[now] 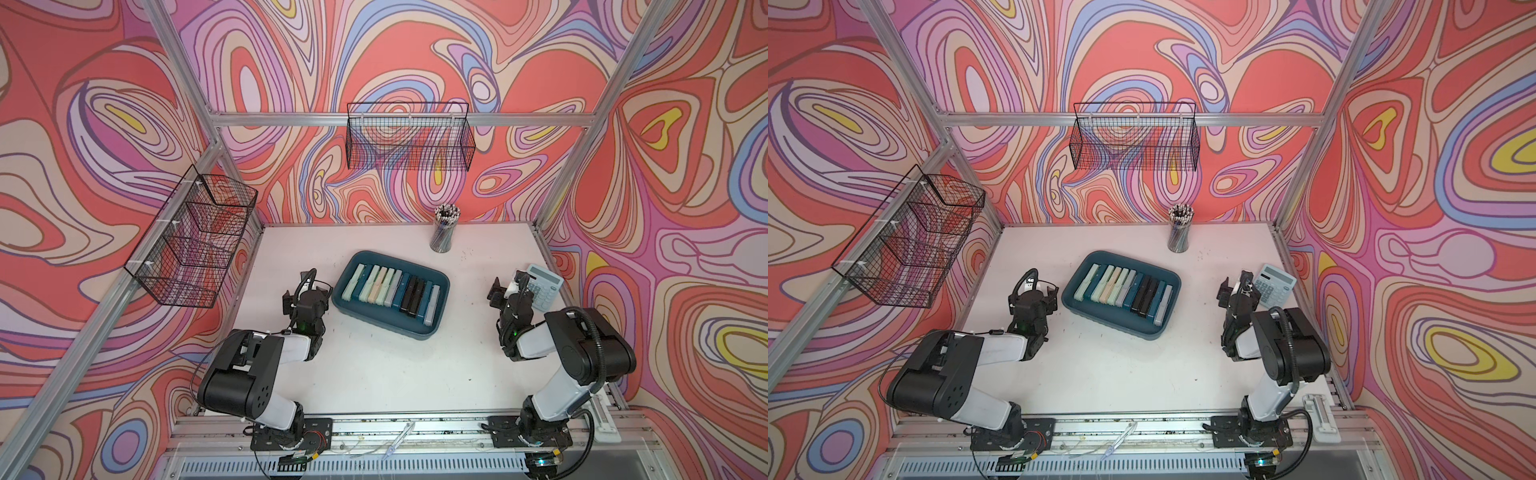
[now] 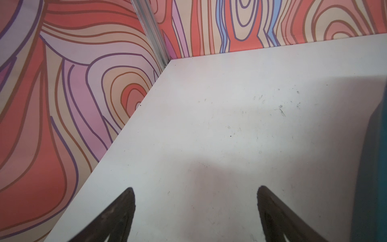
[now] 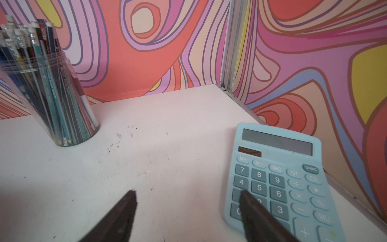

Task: Put the pruning pliers into the storage box
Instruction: Reset both arms

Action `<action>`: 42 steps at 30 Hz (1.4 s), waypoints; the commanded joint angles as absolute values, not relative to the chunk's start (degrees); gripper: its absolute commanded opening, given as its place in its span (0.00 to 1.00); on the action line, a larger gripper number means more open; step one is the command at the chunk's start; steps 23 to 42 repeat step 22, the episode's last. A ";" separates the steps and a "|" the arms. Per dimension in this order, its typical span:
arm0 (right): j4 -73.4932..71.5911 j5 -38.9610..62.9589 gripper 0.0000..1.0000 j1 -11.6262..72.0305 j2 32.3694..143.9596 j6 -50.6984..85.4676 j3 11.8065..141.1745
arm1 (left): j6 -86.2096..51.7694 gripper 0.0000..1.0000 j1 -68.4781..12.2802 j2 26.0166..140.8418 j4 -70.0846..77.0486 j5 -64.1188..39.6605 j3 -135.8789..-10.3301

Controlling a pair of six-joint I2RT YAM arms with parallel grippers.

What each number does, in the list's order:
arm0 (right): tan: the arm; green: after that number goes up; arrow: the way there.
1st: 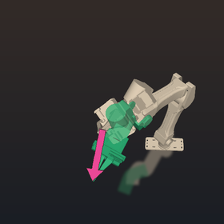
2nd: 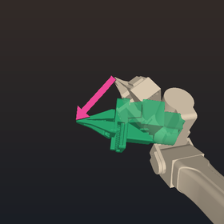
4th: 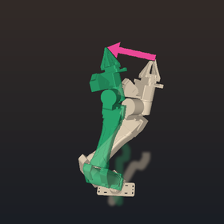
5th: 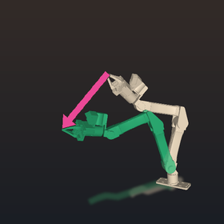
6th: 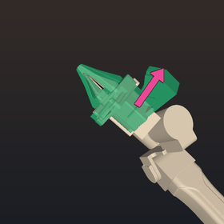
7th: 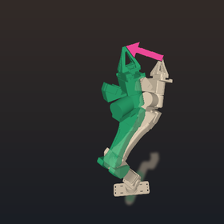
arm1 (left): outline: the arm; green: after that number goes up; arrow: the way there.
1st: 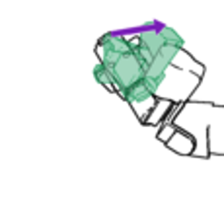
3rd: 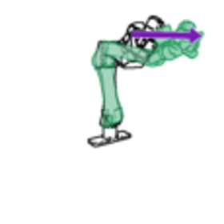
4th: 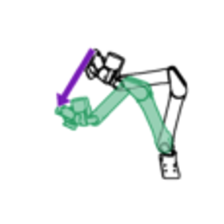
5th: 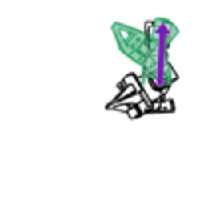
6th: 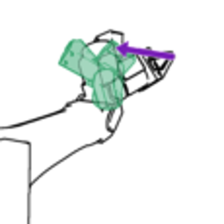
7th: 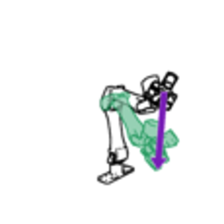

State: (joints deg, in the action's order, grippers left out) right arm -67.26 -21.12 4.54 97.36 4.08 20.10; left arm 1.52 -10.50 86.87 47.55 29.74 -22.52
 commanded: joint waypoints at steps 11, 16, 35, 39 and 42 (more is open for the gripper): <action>-67.87 -20.13 0.98 4.37 97.91 3.47 20.86 | -0.84 1.00 -3.60 89.59 55.72 14.27 -20.23; -67.69 -20.12 0.98 4.39 97.91 3.47 21.05 | -1.69 1.00 -3.52 88.09 50.95 14.06 -21.29; -67.49 -20.04 0.98 4.39 97.89 3.34 21.10 | -1.62 1.00 -3.52 88.37 52.12 14.10 -21.13; -67.49 -20.04 0.98 4.39 97.89 3.34 21.10 | -1.62 1.00 -3.52 88.37 52.12 14.10 -21.13; -67.49 -20.04 0.98 4.39 97.89 3.34 21.10 | -1.62 1.00 -3.52 88.37 52.12 14.10 -21.13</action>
